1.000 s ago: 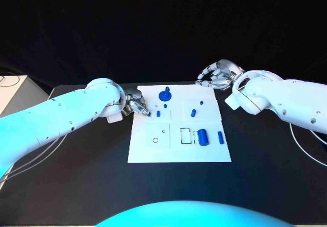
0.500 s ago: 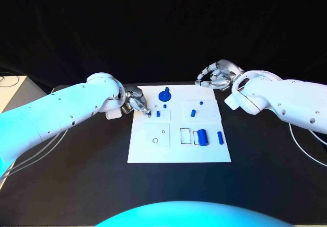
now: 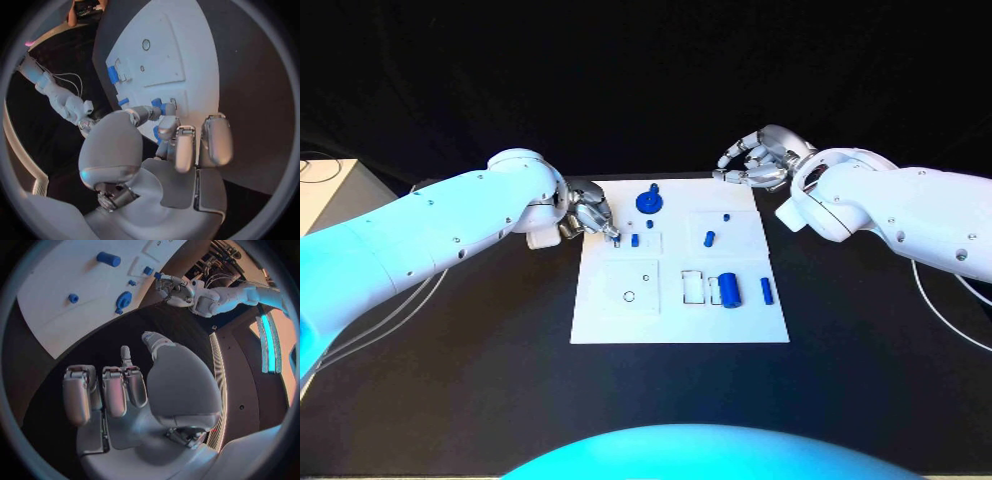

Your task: Assemble the parts on the task board

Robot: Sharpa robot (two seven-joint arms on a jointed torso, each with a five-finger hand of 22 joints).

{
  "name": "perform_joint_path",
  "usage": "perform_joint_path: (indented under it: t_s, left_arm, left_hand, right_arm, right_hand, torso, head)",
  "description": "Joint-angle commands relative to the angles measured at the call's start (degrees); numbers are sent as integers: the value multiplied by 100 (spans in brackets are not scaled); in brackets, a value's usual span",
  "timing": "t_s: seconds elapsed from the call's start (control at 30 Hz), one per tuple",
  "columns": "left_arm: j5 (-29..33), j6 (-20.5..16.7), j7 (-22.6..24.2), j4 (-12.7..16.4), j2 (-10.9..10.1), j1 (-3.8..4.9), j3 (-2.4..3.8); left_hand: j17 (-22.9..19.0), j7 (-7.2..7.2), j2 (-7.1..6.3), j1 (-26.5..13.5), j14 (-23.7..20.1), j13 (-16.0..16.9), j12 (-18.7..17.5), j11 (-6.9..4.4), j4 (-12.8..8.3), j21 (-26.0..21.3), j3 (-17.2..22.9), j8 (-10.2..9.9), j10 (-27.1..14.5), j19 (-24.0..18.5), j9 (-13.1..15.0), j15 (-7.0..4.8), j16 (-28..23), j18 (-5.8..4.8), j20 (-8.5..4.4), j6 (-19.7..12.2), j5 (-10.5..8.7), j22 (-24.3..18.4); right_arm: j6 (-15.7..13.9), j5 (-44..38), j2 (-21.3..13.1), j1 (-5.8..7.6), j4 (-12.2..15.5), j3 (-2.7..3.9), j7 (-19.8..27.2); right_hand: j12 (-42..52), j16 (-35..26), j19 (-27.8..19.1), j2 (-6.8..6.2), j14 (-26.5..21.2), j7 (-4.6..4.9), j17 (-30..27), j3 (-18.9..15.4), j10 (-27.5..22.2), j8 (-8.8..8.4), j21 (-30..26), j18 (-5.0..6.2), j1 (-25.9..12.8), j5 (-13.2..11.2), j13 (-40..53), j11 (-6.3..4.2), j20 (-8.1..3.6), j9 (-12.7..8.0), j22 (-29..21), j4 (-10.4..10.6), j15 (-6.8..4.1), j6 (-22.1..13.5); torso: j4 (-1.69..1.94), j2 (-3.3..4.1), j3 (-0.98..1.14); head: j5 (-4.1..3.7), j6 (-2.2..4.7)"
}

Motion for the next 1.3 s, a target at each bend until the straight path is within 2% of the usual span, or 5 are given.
perform_joint_path:
  t_s: [0.03, 0.27, 0.6, 1.07, 1.3]
  left_arm:
    - [73, -87, -330, -13, 27, 11, -3]
    - [56, -213, -461, -35, 83, 9, -48]
    - [53, -368, -504, -55, 141, 5, -109]
    - [47, -248, -491, 27, 134, 4, -128]
    - [46, -135, -468, 101, 105, 2, -129]
  left_hand:
    - [1404, -55, 31, 17, 554, 16, 2, -36, -1001, -16, 971, -31, 26, -12, -3, -36, 27, -65, -15, 83, 43, 5]
    - [1404, -56, 24, 10, 554, 26, 6, -36, -1008, -14, 972, -42, 32, -12, -2, -38, 27, -66, -16, 101, 67, 7]
    - [1403, -55, 19, 4, 553, 35, 10, -37, -1012, -13, 972, -48, 38, -12, -1, -39, 26, -66, -17, 113, 86, 8]
    - [1400, -55, 17, -1, 552, 38, 11, -37, -1013, -6, 972, -52, 40, -6, 0, -39, 25, -68, -18, 121, 97, 19]
    - [1403, -60, 7, -5, 553, 57, 18, -41, -1030, -3, 978, -65, 51, -6, 3, -41, 26, -68, -19, 142, 132, 22]
  right_arm:
    - [34, -16, 1, -1, 5, 4, 9]
    - [28, -16, 7, -1, 8, 4, 16]
    - [31, -16, 15, -1, 10, 4, 21]
    - [43, -16, 16, -1, 8, 4, 20]
    - [47, -16, 18, -1, 4, 4, 22]
  right_hand:
    - [27, 25, 520, -6, 518, 1, 1102, -31, 232, 27, 10, 6, -68, 22, 1179, 26, 42, -1, 1305, -3, 31, -30]
    - [27, 25, 520, -6, 518, 1, 1102, -31, 232, 27, 10, 6, -68, 22, 1179, 26, 42, -1, 1305, -3, 31, -30]
    - [27, 25, 520, -6, 518, 1, 1102, -31, 232, 27, 10, 6, -68, 22, 1179, 26, 42, -1, 1305, -3, 31, -30]
    - [27, 25, 520, -6, 518, 1, 1102, -31, 232, 27, 10, 6, -68, 22, 1179, 26, 42, -1, 1305, -3, 31, -30]
    - [27, 25, 520, -6, 518, 1, 1102, -31, 232, 27, 10, 6, -68, 22, 1179, 26, 42, -1, 1305, -3, 31, -30]
  torso:
    - [10, -2, -4]
    - [-10, 6, -12]
    - [-10, 7, -6]
    - [-8, 1, -2]
    - [-6, 5, -8]
  head:
    - [12, -9]
    - [23, -16]
    - [12, -34]
    - [16, -51]
    - [11, -64]
